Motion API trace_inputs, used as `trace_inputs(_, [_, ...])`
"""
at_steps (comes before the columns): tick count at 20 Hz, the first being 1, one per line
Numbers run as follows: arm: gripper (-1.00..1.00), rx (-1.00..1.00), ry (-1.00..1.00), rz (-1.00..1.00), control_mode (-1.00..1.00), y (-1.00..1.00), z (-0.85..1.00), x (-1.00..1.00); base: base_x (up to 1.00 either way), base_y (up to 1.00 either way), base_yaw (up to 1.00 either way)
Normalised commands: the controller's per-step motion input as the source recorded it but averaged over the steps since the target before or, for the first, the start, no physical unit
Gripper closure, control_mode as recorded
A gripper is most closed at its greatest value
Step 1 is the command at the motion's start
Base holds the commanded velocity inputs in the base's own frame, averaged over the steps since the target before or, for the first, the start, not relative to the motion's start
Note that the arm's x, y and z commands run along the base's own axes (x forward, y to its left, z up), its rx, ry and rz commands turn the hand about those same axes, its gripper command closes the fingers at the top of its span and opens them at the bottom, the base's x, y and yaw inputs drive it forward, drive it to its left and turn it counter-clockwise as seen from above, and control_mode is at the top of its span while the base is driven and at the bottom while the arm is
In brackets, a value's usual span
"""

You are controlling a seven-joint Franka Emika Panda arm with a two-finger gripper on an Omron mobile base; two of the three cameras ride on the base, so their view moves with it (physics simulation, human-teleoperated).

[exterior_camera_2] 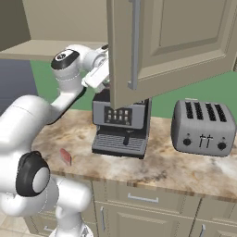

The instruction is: Retrieve the tupperware from the cabinet, then place the raw meat into the tupperware to avoid contamination.

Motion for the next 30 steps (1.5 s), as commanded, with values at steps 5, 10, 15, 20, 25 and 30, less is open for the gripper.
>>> trace_inputs(5, [-1.0, 0.0, 0.4, -0.2, -1.0, -0.69, -0.08, 0.0, 0.0, 0.0, 0.0])
trace_inputs(10, [-1.0, 0.0, 0.34, -0.18, -1.0, -0.71, -0.11, -0.07, 0.0, 0.0, 0.0])
trace_inputs(15, [-1.0, 0.11, 0.15, -0.08, -1.0, -0.76, 0.04, -0.63, 0.0, 0.0, 0.0])
trace_inputs(20, [-1.0, 0.11, 0.01, -0.03, -1.0, -0.94, 0.0, -0.65, 0.0, 0.0, 0.0])
trace_inputs(25, [-1.0, 0.09, 0.0, -0.02, -1.0, -0.8, 0.0, -0.27, 0.0, 0.0, 0.0])
trace_inputs(30, [-1.0, 0.04, 0.0, -0.03, -1.0, -0.27, -0.01, 0.0, 0.0, 0.0, 0.0])
